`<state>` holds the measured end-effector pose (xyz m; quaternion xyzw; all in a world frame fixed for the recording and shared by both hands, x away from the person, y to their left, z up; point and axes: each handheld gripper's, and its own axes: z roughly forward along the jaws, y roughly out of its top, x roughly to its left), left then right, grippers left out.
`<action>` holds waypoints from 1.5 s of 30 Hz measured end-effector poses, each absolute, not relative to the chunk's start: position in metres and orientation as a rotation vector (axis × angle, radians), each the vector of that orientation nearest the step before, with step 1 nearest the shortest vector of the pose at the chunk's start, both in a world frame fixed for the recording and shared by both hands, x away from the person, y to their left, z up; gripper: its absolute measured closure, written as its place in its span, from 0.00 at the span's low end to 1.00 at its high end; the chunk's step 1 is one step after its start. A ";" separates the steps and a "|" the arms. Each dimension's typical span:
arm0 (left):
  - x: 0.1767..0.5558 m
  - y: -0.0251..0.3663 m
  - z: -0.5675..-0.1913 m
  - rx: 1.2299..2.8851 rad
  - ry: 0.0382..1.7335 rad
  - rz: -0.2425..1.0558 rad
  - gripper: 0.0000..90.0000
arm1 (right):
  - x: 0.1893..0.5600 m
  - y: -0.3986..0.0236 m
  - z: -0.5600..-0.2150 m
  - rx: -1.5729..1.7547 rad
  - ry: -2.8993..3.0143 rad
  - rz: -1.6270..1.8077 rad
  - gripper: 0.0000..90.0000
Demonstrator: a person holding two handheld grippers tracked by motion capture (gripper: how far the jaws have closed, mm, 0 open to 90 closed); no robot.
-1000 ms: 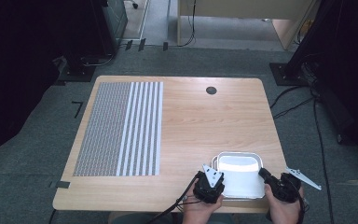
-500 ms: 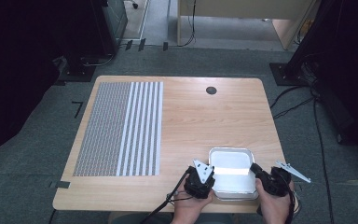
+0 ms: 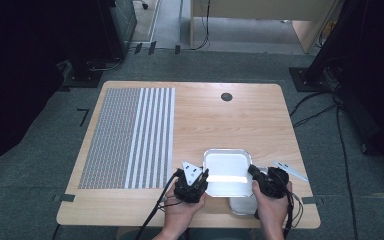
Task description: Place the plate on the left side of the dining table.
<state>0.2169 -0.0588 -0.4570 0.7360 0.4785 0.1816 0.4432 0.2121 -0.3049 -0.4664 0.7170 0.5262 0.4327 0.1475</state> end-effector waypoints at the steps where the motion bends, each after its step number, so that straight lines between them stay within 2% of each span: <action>1: 0.219 -0.054 -0.456 1.820 1.192 0.454 0.88 | 0.214 -0.300 -0.465 2.063 1.516 1.252 1.00; 24: 0.261 0.068 -0.449 1.779 1.324 0.519 0.89 | 0.268 -0.172 -0.457 1.991 1.598 1.294 1.00; 37: 0.292 0.129 -0.457 1.728 1.437 0.594 0.88 | 0.303 -0.100 -0.467 2.000 1.625 1.341 1.00; 45: 0.323 0.160 -0.472 1.716 1.533 0.621 0.91 | 0.330 -0.061 -0.481 2.036 1.645 1.320 0.99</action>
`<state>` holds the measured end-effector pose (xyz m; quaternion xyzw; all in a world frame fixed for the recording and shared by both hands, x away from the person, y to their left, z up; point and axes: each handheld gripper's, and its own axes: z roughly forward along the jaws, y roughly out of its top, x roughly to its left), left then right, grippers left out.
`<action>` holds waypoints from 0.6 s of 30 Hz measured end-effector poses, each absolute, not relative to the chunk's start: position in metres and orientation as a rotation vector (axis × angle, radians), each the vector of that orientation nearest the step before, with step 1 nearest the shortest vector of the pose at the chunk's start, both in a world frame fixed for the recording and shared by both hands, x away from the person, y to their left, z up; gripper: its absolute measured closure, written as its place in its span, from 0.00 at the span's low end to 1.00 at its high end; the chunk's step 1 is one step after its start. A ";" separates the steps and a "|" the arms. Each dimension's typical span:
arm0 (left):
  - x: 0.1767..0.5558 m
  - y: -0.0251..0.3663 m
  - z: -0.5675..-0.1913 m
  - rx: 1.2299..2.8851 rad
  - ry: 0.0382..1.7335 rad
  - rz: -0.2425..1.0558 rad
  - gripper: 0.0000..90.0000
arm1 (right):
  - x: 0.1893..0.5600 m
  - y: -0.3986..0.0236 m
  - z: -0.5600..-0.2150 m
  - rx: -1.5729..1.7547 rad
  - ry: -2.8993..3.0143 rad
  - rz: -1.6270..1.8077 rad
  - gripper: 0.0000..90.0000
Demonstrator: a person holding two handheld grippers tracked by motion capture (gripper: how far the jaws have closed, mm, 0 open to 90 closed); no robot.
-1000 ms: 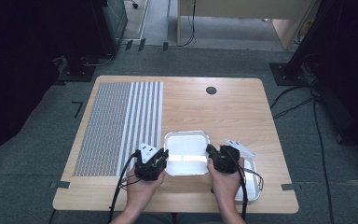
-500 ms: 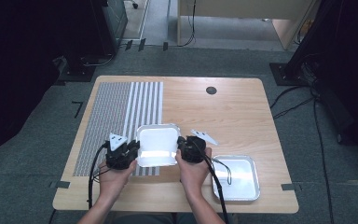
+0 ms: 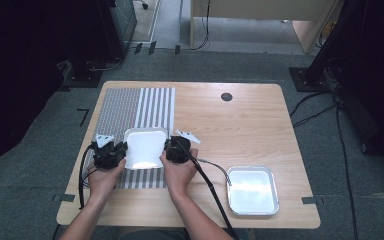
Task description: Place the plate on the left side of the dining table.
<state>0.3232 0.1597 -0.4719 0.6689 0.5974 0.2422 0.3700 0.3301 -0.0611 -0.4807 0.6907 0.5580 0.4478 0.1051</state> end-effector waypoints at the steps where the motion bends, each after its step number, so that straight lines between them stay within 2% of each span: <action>1: 0.327 0.162 -0.474 1.718 1.543 0.629 0.91 | 0.334 -0.057 -0.483 2.042 1.643 1.318 0.99; 8: 0.350 0.175 -0.485 1.719 1.585 0.644 0.89 | 0.352 -0.035 -0.490 2.023 1.628 1.293 0.99; 18: 0.376 0.186 -0.502 1.709 1.690 0.648 0.93 | 0.369 -0.007 -0.507 2.030 1.642 1.219 0.99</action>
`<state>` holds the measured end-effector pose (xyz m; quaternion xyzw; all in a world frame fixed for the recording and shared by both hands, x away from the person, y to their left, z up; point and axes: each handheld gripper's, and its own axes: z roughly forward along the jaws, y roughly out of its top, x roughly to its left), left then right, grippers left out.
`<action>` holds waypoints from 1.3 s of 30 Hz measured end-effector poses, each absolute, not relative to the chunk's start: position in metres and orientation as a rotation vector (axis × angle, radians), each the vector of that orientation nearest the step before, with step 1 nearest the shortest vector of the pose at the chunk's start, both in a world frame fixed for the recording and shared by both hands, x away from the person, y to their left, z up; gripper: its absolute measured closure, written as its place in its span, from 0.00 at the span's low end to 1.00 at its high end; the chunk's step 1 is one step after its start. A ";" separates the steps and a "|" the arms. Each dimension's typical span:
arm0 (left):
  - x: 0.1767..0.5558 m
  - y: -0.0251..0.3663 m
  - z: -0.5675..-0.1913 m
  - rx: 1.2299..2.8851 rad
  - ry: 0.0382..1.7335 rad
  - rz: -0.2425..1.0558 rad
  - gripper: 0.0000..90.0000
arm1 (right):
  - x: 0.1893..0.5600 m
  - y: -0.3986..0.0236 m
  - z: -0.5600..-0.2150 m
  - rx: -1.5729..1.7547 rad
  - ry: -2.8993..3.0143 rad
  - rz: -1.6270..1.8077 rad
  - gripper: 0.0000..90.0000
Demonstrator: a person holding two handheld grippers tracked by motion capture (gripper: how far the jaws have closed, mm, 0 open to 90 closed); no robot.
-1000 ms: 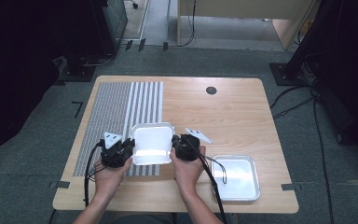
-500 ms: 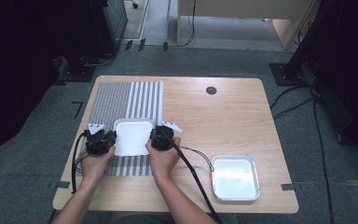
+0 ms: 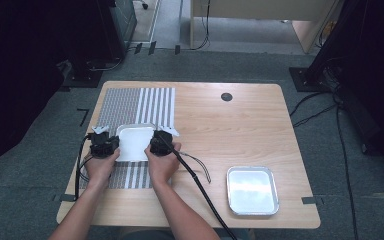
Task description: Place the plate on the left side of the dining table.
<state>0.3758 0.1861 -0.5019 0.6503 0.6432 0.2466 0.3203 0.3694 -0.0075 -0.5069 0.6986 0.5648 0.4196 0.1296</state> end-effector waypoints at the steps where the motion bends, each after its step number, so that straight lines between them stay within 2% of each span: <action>1: 0.377 0.187 -0.502 1.711 1.691 0.646 0.93 | 0.371 -0.006 -0.509 2.038 1.635 1.218 0.99; 28: 0.433 0.198 -0.503 1.703 1.756 0.647 0.94 | 0.418 0.010 -0.520 2.005 1.599 1.247 0.99; 39: 0.443 0.198 -0.504 1.714 1.735 0.667 0.93 | 0.429 0.010 -0.520 2.015 1.610 1.249 0.98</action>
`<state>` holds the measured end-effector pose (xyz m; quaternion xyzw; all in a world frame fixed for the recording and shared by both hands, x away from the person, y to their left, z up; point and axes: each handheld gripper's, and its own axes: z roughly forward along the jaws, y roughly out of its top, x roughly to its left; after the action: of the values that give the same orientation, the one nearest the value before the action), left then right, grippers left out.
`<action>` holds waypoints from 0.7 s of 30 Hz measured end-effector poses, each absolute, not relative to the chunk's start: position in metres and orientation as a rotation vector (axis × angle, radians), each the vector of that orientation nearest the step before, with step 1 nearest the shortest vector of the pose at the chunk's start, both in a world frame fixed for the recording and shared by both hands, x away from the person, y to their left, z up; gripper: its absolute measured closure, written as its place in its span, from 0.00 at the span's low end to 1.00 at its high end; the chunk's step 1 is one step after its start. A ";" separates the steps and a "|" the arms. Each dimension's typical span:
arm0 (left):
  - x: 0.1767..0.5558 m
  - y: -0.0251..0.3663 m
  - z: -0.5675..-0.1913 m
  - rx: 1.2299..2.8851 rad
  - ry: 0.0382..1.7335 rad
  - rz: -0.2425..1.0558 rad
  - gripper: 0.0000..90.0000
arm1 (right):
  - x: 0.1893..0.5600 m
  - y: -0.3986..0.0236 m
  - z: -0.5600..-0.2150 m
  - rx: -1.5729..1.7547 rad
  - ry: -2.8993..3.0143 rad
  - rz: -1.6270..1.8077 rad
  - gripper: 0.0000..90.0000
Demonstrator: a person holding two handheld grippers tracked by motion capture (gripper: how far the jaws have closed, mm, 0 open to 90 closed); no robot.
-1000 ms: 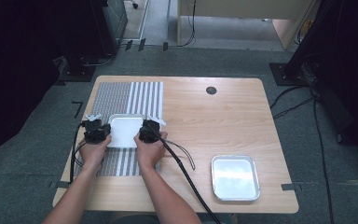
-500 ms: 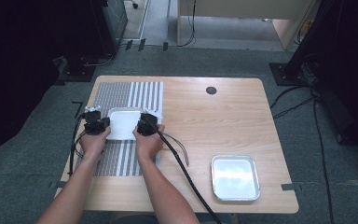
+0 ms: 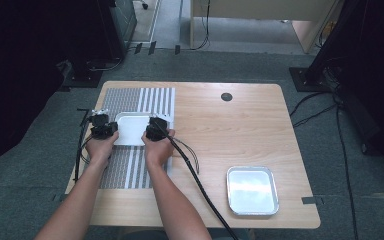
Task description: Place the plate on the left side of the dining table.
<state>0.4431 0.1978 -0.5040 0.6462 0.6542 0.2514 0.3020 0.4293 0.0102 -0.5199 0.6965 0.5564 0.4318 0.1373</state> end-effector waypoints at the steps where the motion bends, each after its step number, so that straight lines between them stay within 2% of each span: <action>1: 0.443 0.198 -0.504 1.714 1.735 0.667 0.93 | 0.429 0.010 -0.520 2.015 1.610 1.249 0.98; 7: 0.441 0.202 -0.501 1.703 1.761 0.649 0.85 | 0.433 0.002 -0.520 2.023 1.650 1.277 0.78; 8: 0.438 0.203 -0.497 1.696 1.749 0.647 0.77 | 0.433 0.000 -0.519 2.006 1.659 1.271 0.74; 10: 0.434 0.205 -0.492 1.685 1.724 0.626 0.70 | 0.433 -0.002 -0.516 1.946 1.691 1.254 0.67; 11: 0.434 0.205 -0.492 1.685 1.724 0.626 0.64 | 0.433 -0.002 -0.516 1.946 1.691 1.254 0.67; 12: 0.431 0.207 -0.487 1.670 1.715 0.582 0.58 | 0.432 -0.007 -0.512 1.881 1.722 1.239 0.58; 17: 0.422 0.209 -0.478 1.640 1.693 0.551 0.39 | 0.426 -0.019 -0.499 1.778 1.774 1.234 0.51; 19: 0.419 0.210 -0.476 1.632 1.688 0.536 0.37 | 0.424 -0.022 -0.497 1.755 1.782 1.227 0.49; 21: 0.413 0.211 -0.473 1.624 1.674 0.516 0.34 | 0.421 -0.032 -0.491 1.721 1.805 1.238 0.43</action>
<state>0.4133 0.2113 -0.4733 0.6321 0.6518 0.2008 0.3678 0.4214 -0.0322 -0.4914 0.6083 0.6380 0.4375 0.1778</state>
